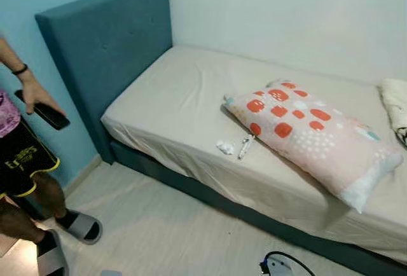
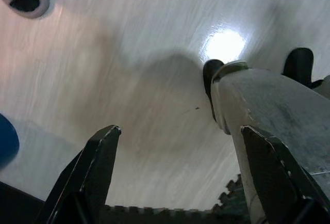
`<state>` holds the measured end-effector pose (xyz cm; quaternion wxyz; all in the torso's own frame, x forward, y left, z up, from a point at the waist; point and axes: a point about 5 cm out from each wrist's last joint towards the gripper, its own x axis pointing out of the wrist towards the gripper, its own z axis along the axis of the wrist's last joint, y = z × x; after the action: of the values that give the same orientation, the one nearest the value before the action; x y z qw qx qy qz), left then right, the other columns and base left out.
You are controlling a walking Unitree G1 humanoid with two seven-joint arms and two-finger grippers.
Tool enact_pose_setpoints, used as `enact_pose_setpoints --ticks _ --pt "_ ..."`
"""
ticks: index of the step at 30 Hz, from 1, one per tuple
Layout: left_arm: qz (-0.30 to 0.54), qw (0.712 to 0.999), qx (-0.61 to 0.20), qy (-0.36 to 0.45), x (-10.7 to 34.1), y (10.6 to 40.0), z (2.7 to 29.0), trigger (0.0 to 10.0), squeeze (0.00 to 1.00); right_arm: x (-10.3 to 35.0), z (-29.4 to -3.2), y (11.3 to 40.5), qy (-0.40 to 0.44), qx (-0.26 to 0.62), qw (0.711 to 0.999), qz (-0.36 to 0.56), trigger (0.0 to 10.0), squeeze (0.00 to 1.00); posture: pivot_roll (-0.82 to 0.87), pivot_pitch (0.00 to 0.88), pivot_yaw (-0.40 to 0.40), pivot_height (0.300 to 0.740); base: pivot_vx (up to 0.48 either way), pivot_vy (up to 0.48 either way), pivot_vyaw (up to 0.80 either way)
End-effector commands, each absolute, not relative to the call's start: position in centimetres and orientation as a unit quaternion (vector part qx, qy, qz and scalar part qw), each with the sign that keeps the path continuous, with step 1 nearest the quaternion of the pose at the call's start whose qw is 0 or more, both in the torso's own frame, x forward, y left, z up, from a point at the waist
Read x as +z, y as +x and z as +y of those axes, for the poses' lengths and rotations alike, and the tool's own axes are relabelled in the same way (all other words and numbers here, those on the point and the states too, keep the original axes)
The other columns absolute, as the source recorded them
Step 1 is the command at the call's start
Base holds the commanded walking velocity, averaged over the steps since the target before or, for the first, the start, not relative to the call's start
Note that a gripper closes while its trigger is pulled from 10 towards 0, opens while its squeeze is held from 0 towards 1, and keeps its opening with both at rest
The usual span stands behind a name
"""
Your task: Clean up the room
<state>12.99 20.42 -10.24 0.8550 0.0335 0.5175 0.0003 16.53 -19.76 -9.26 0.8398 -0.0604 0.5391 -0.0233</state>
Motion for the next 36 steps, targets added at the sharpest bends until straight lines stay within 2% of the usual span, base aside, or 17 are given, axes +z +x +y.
enact_pose_setpoints --ticks 1,7,11,17,34,36 --pt "0.521 0.853 0.010 0.029 -10.3 12.8 20.7 10.0 0.00 -9.3 -19.7 16.4 -0.062 -0.019 0.839 0.539 10.0 0.00 0.00 0.009 -0.017 0.740 0.000 0.000 0.00" --pt "0.524 0.851 0.006 0.032 -10.2 12.9 20.8 10.0 0.00 -9.3 -19.4 16.6 -0.050 -0.022 0.842 0.537 10.0 0.00 0.00 0.000 -0.017 0.740 0.000 0.000 0.00" --pt "0.527 0.849 -0.006 0.045 -10.2 12.8 21.0 10.0 0.00 -9.4 -19.3 16.4 -0.046 -0.027 0.841 0.539 10.0 0.00 -0.02 0.000 -0.021 0.740 0.000 0.000 0.77" --pt "0.529 0.848 0.002 0.033 -10.3 12.5 21.0 10.0 0.00 -9.5 -19.3 16.1 -0.040 -0.034 0.838 0.543 10.0 0.00 -0.03 0.000 -0.030 0.740 0.000 0.000 0.00" --pt "0.489 0.872 -0.010 -0.016 -10.0 13.5 19.6 10.0 0.00 -9.0 -20.4 16.8 -0.049 -0.049 0.856 0.513 10.0 0.00 -0.03 0.000 -0.064 0.740 0.000 0.000 0.00" --pt "0.490 0.872 -0.005 -0.023 -10.1 13.5 19.4 10.0 0.00 -9.0 -20.5 16.9 -0.059 -0.046 0.854 0.515 10.0 0.00 -0.03 0.000 -0.067 0.740 0.000 0.000 0.80"
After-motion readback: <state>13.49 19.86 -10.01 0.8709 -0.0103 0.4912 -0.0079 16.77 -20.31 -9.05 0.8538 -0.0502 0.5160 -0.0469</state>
